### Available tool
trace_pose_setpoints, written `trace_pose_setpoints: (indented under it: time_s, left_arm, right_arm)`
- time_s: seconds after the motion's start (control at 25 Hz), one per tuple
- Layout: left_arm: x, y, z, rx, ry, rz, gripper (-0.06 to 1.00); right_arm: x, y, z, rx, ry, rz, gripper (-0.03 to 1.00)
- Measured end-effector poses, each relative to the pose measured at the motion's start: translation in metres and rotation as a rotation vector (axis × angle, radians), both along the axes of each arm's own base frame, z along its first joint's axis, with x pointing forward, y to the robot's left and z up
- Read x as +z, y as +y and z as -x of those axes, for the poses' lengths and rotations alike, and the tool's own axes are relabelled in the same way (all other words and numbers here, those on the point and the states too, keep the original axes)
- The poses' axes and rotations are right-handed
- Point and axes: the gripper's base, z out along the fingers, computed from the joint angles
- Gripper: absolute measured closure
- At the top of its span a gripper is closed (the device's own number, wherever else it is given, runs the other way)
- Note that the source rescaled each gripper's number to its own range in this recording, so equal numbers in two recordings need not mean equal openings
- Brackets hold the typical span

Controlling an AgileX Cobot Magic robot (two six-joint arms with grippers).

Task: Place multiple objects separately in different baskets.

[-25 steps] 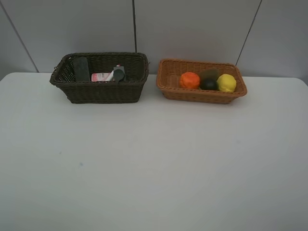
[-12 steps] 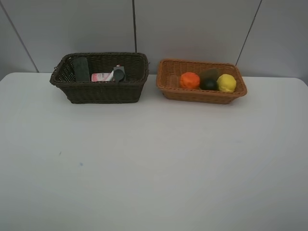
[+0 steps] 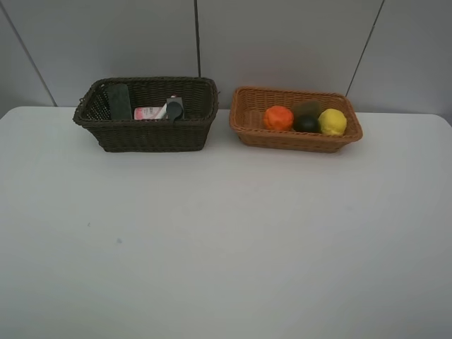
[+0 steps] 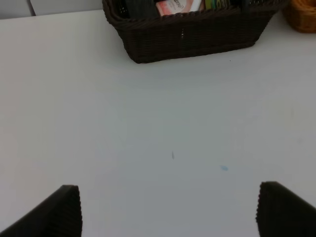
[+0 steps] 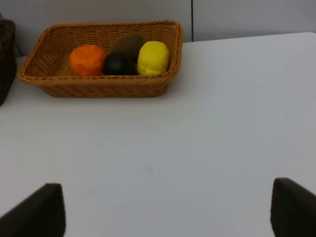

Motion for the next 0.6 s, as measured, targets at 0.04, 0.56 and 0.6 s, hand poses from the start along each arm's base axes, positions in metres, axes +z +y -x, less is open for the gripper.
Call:
trace_pose_setpoints:
  time_s: [0.04,0.56,0.6]
  left_arm:
    - [0.0000,0.0000,0.0000,0.000,0.000,0.000,0.02]
    - [0.0000,0.0000,0.0000,0.000,0.000,0.000,0.02]
    - [0.0000,0.0000,0.0000,0.000,0.000,0.000,0.02]
  right_arm:
    - [0.0000,0.0000,0.0000,0.000,0.000,0.000,0.02]
    - [0.0000,0.0000,0.0000,0.001,0.000,0.002,0.02]
    - [0.0000,0.0000,0.0000,0.001,0.000,0.002,0.02]
